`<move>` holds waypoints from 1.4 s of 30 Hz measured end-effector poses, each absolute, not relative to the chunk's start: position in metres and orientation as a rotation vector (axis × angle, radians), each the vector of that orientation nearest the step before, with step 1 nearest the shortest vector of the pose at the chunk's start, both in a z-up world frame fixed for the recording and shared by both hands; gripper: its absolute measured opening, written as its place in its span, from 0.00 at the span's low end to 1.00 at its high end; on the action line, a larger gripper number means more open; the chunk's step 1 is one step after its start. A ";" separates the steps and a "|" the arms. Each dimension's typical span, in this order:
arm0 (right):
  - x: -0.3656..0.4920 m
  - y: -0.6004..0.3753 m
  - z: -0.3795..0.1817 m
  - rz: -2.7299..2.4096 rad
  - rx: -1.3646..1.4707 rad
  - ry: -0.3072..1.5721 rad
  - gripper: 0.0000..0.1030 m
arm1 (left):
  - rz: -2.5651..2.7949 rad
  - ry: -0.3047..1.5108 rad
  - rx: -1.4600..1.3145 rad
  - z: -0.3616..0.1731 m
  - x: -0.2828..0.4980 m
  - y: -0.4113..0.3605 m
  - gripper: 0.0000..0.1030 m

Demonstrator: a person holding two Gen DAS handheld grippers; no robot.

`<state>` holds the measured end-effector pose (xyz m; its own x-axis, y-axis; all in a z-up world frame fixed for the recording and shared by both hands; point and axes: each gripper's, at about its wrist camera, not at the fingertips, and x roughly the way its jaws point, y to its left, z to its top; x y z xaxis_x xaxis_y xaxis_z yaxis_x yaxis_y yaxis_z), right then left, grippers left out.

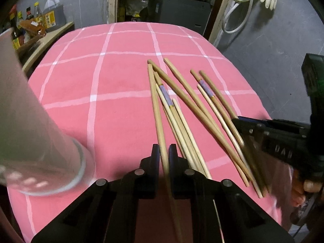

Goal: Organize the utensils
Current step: 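Close the left gripper on one chopstick while the right gripper closes on another, then lift the chopsticks with both grippers and carry them over the white basket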

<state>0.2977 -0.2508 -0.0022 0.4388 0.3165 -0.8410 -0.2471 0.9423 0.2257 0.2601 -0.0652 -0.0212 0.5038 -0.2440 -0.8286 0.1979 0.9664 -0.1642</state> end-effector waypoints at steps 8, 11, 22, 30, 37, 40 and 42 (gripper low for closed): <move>0.255 -0.284 0.007 0.404 0.384 0.915 0.05 | -0.332 0.937 -0.061 -0.008 0.230 -0.064 0.04; 0.231 -0.282 0.020 0.439 0.421 0.811 0.05 | -0.348 0.892 -0.081 -0.001 0.218 -0.058 0.04; 0.182 -0.230 0.055 0.515 0.399 0.410 0.05 | -0.315 0.507 -0.182 0.046 0.164 -0.019 0.04; 0.184 -0.190 0.078 0.613 0.437 0.248 0.05 | -0.233 0.271 -0.218 0.078 0.144 0.025 0.04; 0.211 -0.147 0.114 0.691 0.452 0.128 0.05 | -0.111 0.147 -0.295 0.112 0.156 0.102 0.04; 0.226 -0.123 0.124 0.705 0.434 0.075 0.05 | -0.047 0.114 -0.337 0.116 0.166 0.138 0.04; 0.234 -0.109 0.128 0.696 0.417 0.048 0.05 | 0.000 0.100 -0.358 0.116 0.173 0.156 0.04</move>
<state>0.2340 -0.1091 0.1276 0.7695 0.6316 0.0946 -0.6127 0.6884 0.3881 0.1734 0.1562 0.1159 0.9950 -0.0173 -0.0980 -0.0181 0.9368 -0.3494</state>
